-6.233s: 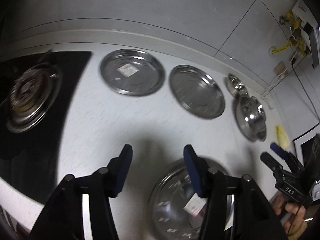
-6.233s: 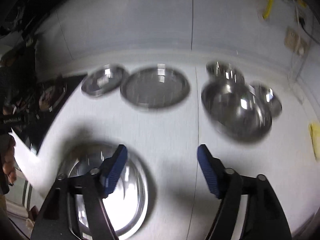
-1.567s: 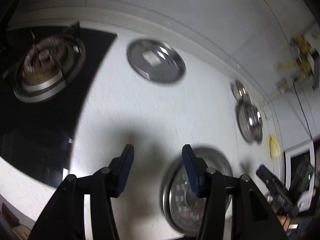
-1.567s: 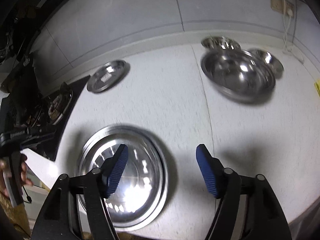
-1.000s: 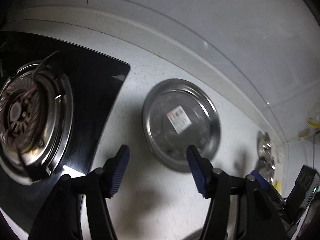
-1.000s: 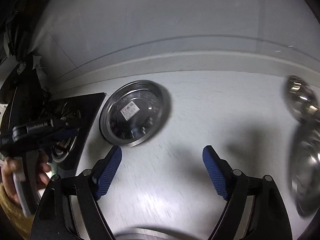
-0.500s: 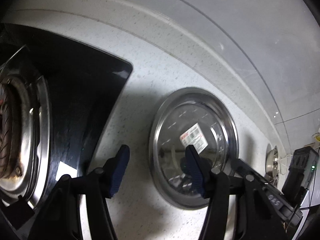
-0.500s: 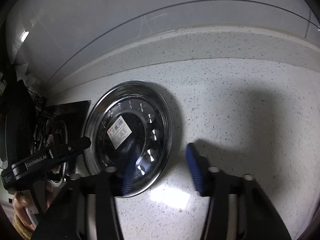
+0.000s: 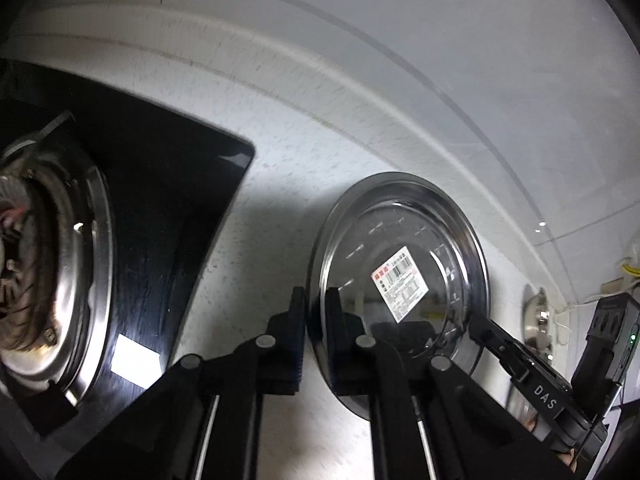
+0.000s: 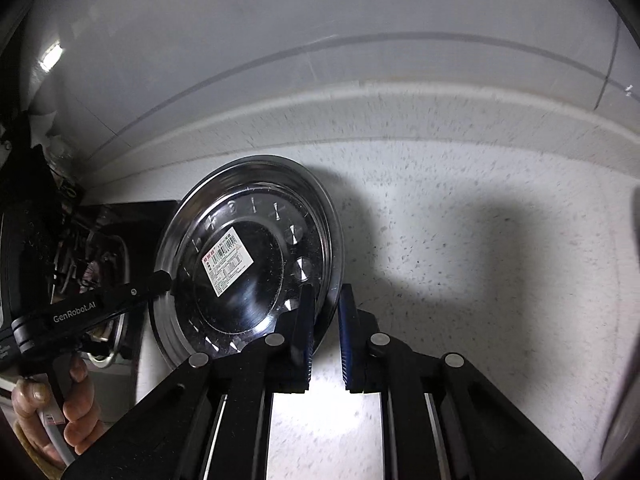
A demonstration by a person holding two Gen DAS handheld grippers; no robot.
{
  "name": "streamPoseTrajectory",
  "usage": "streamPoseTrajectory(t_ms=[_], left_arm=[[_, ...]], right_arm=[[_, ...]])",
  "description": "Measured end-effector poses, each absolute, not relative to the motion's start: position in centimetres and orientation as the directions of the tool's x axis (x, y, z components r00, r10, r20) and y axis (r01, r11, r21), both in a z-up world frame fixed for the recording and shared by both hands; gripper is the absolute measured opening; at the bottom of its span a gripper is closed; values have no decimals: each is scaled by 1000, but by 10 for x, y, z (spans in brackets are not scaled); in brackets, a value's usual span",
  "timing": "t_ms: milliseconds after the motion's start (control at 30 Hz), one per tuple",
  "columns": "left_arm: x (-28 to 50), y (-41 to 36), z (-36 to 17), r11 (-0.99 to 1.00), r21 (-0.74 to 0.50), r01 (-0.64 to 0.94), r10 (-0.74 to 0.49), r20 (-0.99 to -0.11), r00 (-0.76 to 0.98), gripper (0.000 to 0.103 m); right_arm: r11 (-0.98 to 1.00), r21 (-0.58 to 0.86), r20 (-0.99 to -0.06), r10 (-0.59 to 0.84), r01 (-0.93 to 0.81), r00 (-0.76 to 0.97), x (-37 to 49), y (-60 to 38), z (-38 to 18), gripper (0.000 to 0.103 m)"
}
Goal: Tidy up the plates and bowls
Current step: 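Lift the small labeled plate with both grippers and carry it over the plate stack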
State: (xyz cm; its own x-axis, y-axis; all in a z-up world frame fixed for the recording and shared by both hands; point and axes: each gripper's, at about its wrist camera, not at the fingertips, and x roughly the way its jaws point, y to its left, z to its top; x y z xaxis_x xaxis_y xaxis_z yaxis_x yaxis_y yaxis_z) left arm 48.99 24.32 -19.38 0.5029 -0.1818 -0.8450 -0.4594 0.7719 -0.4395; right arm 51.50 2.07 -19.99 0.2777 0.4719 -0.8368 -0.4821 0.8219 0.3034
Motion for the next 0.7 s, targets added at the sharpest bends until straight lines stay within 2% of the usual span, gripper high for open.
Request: streamPoseTrajectory(t_ms=[367, 533, 700], left_arm=[[423, 205, -65, 818, -470, -333, -193, -769, 610, 8], [388, 167, -28, 841, -467, -273, -212, -749, 627, 8], [347, 143, -17, 848, -481, -225, -254, -739, 624, 8]], right_arm=[[828, 302, -750, 512, -473, 419, 445, -31, -90, 10], [833, 285, -710, 516, -475, 479, 397, -67, -43, 10], [843, 276, -695, 507, -462, 510, 354, -103, -29, 10]])
